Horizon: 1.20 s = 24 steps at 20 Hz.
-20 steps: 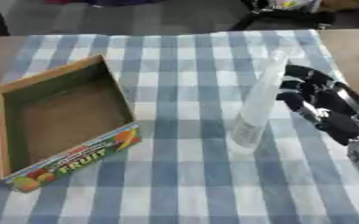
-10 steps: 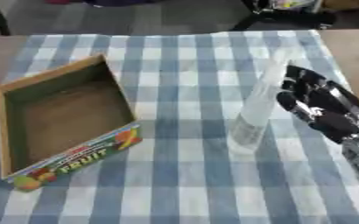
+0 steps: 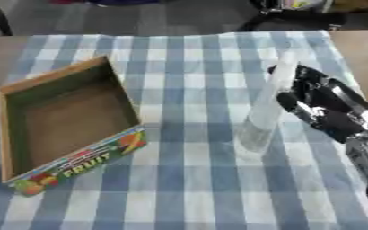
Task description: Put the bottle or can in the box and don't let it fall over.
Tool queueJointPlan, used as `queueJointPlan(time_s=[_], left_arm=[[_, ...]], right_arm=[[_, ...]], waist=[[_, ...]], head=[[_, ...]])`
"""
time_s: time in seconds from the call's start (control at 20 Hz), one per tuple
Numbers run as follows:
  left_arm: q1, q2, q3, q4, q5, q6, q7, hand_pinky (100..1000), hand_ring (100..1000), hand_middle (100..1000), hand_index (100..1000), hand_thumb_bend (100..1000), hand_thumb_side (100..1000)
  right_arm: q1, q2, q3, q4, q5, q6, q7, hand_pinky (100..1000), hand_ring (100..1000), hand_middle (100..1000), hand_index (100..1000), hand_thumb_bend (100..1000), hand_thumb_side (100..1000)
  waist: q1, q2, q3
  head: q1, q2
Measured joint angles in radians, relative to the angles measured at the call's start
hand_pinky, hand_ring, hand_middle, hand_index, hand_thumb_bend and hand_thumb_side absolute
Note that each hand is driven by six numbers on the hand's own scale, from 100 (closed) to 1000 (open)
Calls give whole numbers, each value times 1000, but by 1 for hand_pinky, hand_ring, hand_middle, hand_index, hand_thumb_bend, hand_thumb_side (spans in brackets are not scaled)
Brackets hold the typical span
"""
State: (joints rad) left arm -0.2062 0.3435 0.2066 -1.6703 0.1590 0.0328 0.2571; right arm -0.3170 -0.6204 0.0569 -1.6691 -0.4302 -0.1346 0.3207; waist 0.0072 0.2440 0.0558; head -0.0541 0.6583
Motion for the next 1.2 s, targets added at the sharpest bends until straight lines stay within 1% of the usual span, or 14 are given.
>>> queueJointPlan(time_s=[0.7, 0.8, 1.2], left_arm=[[-1, 0, 0, 0, 0, -2, -3, 865, 519, 698, 775, 759, 540], [-1, 0, 0, 0, 0, -2, -4, 865, 519, 698, 775, 759, 538], [-2, 0, 0, 0, 1, -1, -6, 865, 520, 699, 775, 758, 540]], right_arm=[[24, 0, 12, -34, 3, 12, 5, 761, 816, 834, 834, 375, 378], [26, 0, 12, -36, 3, 14, 6, 761, 815, 830, 828, 371, 364], [25, 1, 20, -36, 7, 23, 13, 762, 816, 826, 821, 371, 355]], waist=[[0, 3, 1], [0, 3, 1], [0, 3, 3]], head=[[0, 0], [0, 0], [0, -1]])
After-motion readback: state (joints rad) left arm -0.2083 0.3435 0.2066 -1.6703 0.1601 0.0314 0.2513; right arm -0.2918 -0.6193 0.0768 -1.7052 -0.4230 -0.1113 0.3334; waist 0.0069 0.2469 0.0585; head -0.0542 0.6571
